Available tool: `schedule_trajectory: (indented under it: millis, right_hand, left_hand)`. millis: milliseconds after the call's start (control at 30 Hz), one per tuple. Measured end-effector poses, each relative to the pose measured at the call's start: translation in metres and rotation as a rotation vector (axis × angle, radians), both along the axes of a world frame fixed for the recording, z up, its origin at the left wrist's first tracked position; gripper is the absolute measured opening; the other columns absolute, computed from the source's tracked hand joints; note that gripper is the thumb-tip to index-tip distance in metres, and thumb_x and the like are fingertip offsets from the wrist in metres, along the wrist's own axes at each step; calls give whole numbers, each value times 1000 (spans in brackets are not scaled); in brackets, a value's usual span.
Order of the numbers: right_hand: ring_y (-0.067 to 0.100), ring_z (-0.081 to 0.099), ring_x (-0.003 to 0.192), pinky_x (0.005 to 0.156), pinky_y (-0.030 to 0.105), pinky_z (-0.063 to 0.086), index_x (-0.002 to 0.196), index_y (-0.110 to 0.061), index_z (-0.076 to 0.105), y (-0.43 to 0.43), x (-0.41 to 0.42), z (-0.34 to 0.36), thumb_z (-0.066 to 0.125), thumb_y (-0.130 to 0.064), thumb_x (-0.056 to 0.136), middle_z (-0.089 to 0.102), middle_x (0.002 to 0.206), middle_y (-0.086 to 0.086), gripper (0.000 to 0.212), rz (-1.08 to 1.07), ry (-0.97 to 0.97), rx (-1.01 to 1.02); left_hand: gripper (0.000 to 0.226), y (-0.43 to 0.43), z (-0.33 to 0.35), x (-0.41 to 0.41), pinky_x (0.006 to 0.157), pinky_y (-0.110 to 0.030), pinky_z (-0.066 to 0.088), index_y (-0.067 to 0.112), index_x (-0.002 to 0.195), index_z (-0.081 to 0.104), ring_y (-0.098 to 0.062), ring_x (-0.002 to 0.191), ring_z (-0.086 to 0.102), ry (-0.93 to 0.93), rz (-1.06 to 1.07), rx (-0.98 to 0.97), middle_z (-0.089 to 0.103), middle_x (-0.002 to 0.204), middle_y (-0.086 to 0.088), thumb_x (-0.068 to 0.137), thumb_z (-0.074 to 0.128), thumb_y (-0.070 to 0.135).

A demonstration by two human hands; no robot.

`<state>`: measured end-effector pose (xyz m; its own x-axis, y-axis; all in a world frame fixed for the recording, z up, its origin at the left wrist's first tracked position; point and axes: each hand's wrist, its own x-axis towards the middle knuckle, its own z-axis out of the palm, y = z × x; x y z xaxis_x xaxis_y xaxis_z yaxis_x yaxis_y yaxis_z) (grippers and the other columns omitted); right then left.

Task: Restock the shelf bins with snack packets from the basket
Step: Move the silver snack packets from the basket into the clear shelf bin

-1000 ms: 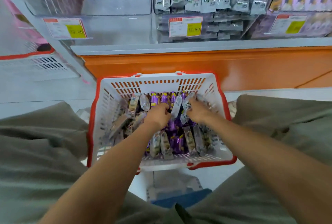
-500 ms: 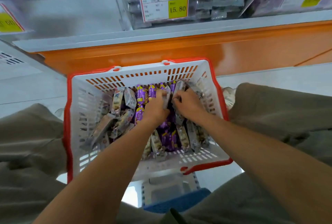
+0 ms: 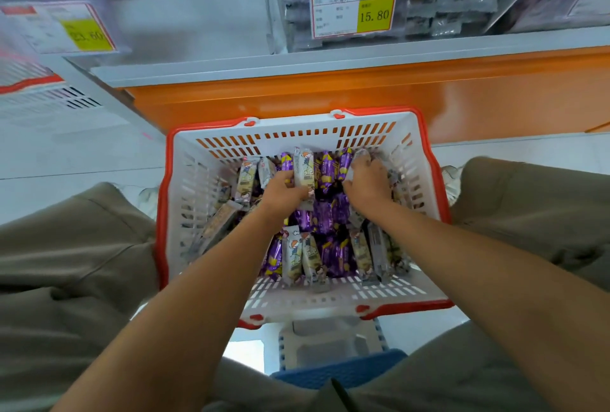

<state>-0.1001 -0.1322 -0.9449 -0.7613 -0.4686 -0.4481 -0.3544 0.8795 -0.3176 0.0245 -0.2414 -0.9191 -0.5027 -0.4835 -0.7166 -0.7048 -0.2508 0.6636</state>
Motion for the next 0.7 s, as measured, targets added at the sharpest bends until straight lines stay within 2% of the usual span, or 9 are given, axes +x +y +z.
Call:
schedule_trajectory:
  millis: [67,200,267,333,467,533,567,633,700]
  right_hand:
    - [35,44,121,96,42,46,140,-2,34,4,6,1,67,-13,88,43,135,20,63,-14,15,-52]
    - [37,43,121,96,42,44,139,-2,36,7,15,4,73,-13,83,38,136,20,69,-67,-43,-70]
    - [37,43,117,94,42,46,137,-5,40,7,18,4,72,-13,84,37,134,20,63,-65,-39,-48]
    - [35,44,113,85,40,48,138,-13,40,7,23,5,70,-8,85,35,133,18,61,-37,-25,-84]
    - [33,51,106,71,35,40,144,-21,31,6,37,5,66,-7,89,40,134,18,66,69,-26,-44]
    - [32,53,103,71,35,40,144,-21,29,7,38,5,68,-16,90,43,132,18,67,70,-8,-43]
    - [32,53,104,72,35,43,144,-21,29,7,37,4,70,-19,89,43,133,18,69,64,-6,-55]
    - [33,52,111,80,39,48,143,-19,29,6,34,3,73,-25,85,43,135,19,73,66,-10,-63]
    - [36,50,116,86,44,49,142,-15,28,3,32,4,77,-28,82,42,136,21,78,80,-15,-62]
  left_hand:
    - [37,-2,-6,3,90,-53,53,1,124,51,-32,92,58,-13,13,14,58,110,-20,89,62,6]
    - [15,2,-2,5,79,-47,50,12,94,51,-26,83,47,16,28,56,49,94,-15,89,61,3]
    - [25,4,2,5,84,-45,49,11,113,53,-29,91,54,5,32,46,54,107,-18,91,60,3]
    - [53,3,1,6,91,-46,48,8,141,39,-34,106,57,-32,41,40,53,124,-19,92,60,4]
    - [63,0,-1,11,97,-56,44,7,148,31,-44,118,52,-54,37,33,44,140,-27,91,59,3]
    - [60,-1,2,13,79,-53,47,5,145,35,-34,88,58,-40,46,25,50,130,-29,91,59,2]
    - [59,-1,3,15,69,-45,44,3,145,36,-25,73,52,-37,53,25,53,123,-27,91,59,2]
    - [54,-2,4,17,63,-35,41,4,141,40,-19,65,47,-44,80,45,55,118,-26,91,60,4]
    - [26,-2,6,19,64,-35,40,7,115,52,-20,62,45,-35,95,57,55,89,-18,91,61,5]
